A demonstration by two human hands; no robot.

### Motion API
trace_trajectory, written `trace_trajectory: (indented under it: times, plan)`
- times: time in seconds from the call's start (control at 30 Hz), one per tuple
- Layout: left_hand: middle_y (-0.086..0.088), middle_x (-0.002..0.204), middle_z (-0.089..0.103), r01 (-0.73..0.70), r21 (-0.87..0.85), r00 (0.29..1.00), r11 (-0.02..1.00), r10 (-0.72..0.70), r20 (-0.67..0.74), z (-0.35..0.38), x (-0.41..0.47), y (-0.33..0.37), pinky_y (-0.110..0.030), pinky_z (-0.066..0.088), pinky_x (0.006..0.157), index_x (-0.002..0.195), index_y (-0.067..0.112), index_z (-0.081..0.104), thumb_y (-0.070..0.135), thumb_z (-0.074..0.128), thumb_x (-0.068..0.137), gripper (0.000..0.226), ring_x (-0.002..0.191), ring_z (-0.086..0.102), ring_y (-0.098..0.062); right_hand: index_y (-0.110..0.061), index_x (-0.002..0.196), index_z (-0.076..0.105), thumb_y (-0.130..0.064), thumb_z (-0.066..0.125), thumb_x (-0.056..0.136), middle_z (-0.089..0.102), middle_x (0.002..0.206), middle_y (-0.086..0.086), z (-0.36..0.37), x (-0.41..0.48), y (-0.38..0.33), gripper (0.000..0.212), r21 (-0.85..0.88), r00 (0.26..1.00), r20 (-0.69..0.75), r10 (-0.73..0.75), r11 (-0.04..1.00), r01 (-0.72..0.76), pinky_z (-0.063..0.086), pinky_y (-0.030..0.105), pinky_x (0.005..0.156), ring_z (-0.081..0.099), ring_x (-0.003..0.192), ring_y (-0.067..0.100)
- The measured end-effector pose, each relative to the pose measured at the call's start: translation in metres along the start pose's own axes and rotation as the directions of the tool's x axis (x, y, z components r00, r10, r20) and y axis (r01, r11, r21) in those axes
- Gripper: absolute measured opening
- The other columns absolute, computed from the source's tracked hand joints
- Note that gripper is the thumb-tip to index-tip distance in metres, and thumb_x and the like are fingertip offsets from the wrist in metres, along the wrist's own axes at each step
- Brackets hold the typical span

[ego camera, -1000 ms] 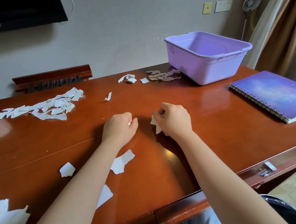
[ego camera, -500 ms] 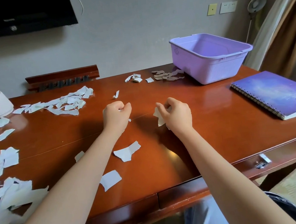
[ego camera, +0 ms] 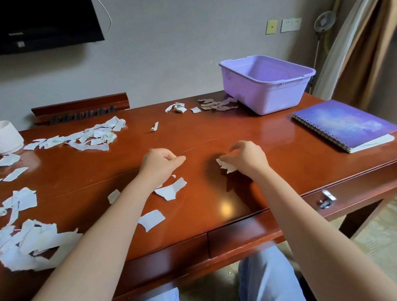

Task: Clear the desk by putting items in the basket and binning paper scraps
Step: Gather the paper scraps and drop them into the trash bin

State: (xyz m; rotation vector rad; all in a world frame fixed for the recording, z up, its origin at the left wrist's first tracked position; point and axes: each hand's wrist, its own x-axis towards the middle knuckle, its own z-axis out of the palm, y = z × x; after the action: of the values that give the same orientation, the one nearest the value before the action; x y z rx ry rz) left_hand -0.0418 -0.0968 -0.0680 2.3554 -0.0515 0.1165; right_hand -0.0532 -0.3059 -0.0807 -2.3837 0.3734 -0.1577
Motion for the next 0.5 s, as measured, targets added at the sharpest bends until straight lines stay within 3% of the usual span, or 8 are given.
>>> trace_trajectory:
  times: [0.13, 0.2, 0.3, 0.5]
  plan:
    - [0.006, 0.099, 0.06, -0.03, 0.068, 0.998, 0.997, 0.026, 0.049, -0.008, -0.007, -0.007, -0.024, 0.046, 0.074, 0.093, 0.018, 0.065, 0.043, 0.063, 0.085, 0.027, 0.095, 0.052, -0.009, -0.018, 0.101, 0.063, -0.046, 0.068, 0.079, 0.063, 0.092, 0.002, 0.003, -0.005, -0.012, 0.035, -0.169, 0.998, 0.05, 0.029, 0.985, -0.02, 0.044, 0.028, 0.073, 0.06, 0.095, 0.025]
    - [0.007, 0.099, 0.06, -0.032, 0.106, 0.997, 0.994, 0.023, 0.08, -0.01, -0.009, -0.01, -0.025, 0.046, 0.076, 0.092, 0.02, 0.065, 0.047, 0.065, 0.082, 0.028, 0.097, 0.052, -0.009, -0.019, 0.088, 0.066, -0.042, 0.065, 0.081, 0.061, 0.078, -0.001, 0.005, -0.007, -0.015, 0.024, -0.165, 0.996, 0.065, 0.057, 0.985, -0.046, 0.043, 0.026, 0.07, 0.059, 0.085, 0.025]
    - [0.005, 0.098, 0.062, -0.048, 0.207, 0.99, 0.977, 0.02, 0.139, -0.011, -0.011, -0.014, -0.024, 0.049, 0.071, 0.089, 0.022, 0.063, 0.052, 0.067, 0.077, 0.032, 0.094, 0.056, -0.012, -0.019, 0.076, 0.069, -0.043, 0.064, 0.084, 0.057, 0.059, -0.008, 0.007, -0.008, -0.016, 0.026, -0.164, 0.995, 0.077, 0.063, 0.985, -0.05, 0.041, 0.024, 0.067, 0.058, 0.075, 0.023]
    - [0.004, 0.085, 0.058, -0.132, 0.435, 0.984, 0.891, 0.064, 0.167, 0.0, -0.021, -0.013, -0.024, 0.047, 0.063, 0.087, 0.02, 0.055, 0.059, 0.061, 0.079, 0.04, 0.078, 0.055, -0.012, -0.023, 0.091, 0.067, -0.039, 0.06, 0.088, 0.067, 0.089, 0.001, 0.016, -0.02, -0.001, 0.018, -0.144, 0.991, -0.098, -0.09, 0.987, 0.076, 0.036, 0.026, 0.068, 0.061, 0.093, 0.026]
